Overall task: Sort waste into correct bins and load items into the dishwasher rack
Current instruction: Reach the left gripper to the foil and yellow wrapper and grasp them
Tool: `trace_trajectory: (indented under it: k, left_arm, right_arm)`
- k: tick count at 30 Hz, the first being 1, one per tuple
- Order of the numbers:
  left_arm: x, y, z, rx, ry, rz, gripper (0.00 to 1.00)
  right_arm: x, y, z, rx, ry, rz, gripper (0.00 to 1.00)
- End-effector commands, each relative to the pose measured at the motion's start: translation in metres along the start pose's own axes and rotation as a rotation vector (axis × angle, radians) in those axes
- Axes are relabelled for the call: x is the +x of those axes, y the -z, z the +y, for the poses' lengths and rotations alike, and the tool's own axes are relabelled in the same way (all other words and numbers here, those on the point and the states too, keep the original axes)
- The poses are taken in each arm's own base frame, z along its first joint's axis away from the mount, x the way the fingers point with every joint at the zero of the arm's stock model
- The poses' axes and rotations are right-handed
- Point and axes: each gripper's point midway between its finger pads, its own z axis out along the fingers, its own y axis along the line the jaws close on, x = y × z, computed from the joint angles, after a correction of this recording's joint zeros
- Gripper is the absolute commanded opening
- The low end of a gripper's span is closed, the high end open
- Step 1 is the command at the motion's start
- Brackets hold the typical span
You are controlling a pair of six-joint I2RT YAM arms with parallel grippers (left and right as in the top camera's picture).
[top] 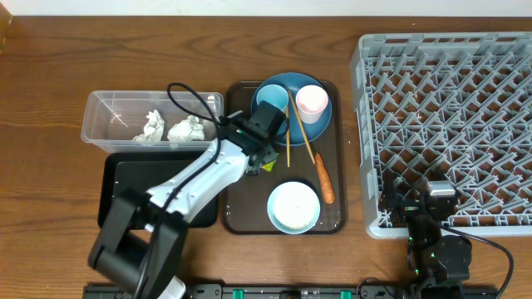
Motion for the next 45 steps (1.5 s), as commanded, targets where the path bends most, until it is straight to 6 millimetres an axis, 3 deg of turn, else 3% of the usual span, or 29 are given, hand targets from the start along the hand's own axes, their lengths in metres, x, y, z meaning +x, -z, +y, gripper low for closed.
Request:
trace_trajectory:
  k: [1, 9, 18, 39, 45]
  left_arm:
    - [-0.001, -0.010, -0.001, -0.020, -0.019, -0.011, 0.60]
    - [-0.003, -0.019, 0.004, -0.087, -0.057, -0.080, 0.59]
    - [0.002, -0.016, -0.009, -0.073, -0.098, -0.129, 0.59]
    - [0.008, -0.029, 0.005, -0.097, -0.103, -0.145, 0.59]
    - [0.012, -0.043, 0.008, -0.119, -0.110, -0.133, 0.58]
  right_arm:
    - [0.001, 0.000, 0.000, 0.000, -0.014, 0.003, 0.99]
    - [0.001, 0.000, 0.000, 0.000, -0.014, 0.003, 0.99]
    - [0.001, 0.000, 0.000, 0.000, -0.014, 0.003, 0.99]
    - [0.001, 0.000, 0.000, 0.000, -0.014, 0.003, 0.99]
    - [0.001, 0.000, 0.000, 0.000, -0.014, 0.003, 0.99]
